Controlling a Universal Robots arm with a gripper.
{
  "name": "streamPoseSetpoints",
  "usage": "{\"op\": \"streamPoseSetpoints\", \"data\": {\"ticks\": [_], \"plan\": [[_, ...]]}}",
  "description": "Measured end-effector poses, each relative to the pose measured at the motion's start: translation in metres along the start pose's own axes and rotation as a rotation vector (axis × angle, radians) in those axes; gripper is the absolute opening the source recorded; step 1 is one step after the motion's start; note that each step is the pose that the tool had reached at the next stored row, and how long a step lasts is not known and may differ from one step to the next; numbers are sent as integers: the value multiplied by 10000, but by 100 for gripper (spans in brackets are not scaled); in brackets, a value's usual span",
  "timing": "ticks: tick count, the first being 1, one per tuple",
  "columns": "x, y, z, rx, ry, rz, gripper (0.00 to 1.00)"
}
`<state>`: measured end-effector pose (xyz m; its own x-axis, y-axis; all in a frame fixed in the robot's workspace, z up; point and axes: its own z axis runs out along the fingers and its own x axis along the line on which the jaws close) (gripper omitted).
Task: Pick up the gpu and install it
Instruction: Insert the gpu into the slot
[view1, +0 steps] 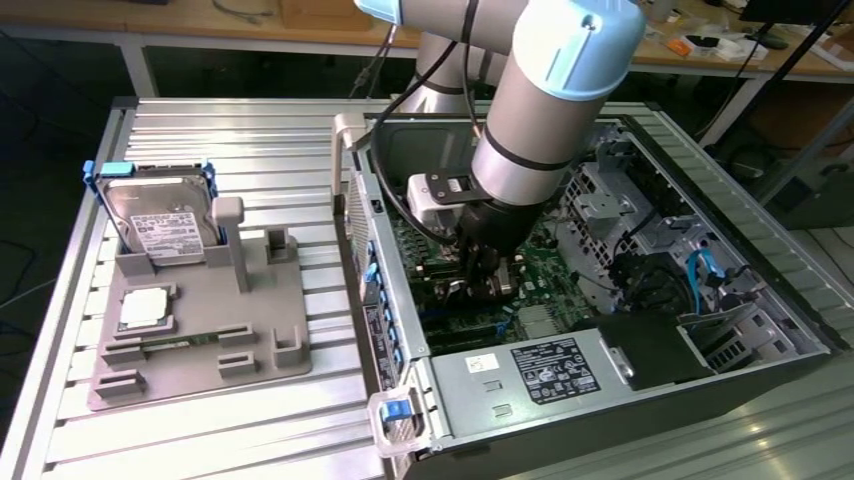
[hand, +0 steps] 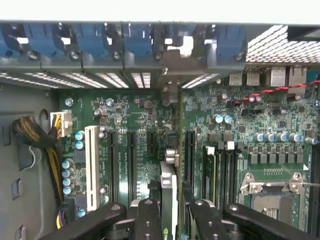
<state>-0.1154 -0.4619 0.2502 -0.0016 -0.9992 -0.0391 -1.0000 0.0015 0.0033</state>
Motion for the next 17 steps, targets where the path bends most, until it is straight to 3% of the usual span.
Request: {"op": "streamPoseSetpoints", "data": {"ticks": [15,17], "plan": [[0,-1,6,8,-12,-2,27],[-3,-1,25,29,-55,1,28]]}}
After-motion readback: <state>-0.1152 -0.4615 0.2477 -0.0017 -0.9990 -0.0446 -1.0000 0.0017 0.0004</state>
